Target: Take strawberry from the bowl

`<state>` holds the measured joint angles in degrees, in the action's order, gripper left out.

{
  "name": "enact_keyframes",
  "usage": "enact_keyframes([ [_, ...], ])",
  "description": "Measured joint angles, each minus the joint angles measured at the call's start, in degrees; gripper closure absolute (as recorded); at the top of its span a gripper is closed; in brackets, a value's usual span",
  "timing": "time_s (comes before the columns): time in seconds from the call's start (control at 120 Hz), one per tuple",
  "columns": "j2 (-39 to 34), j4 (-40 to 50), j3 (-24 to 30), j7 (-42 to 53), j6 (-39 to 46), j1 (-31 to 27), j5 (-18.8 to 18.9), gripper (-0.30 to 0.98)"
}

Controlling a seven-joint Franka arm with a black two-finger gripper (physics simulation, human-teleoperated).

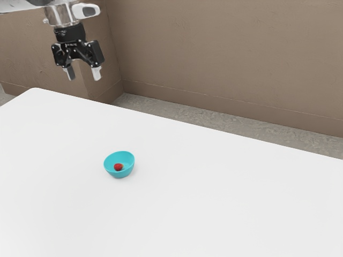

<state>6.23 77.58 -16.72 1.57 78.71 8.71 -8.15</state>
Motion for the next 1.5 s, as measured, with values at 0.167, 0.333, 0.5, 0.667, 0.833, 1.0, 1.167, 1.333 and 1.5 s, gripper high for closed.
enact_keyframes([
  [0.167,1.0,2.2,0.4,0.0,4.0,-1.3,2.3,0.0],
  [0.333,16.3,-4.9,5.0,0.7,8.2,-0.5,4.7,0.0],
  [0.5,20.2,6.3,4.6,0.9,17.3,-0.5,0.6,0.02],
  [0.667,19.2,15.6,4.5,-0.7,26.1,-0.6,-1.7,0.15],
  [0.833,19.8,16.2,2.5,-2.0,29.1,-1.1,-2.2,0.37],
  [1.0,20.4,18.3,2.3,-3.0,29.9,-1.8,-2.5,0.45],
  [1.167,22.7,18.6,2.3,-3.7,30.3,-2.6,-4.2,0.48],
  [1.333,24.3,18.4,2.3,-4.3,30.8,-2.8,-6.3,0.48],
  [1.5,25.3,17.9,2.3,-4.7,31.4,-3.4,-7.2,0.48],
])
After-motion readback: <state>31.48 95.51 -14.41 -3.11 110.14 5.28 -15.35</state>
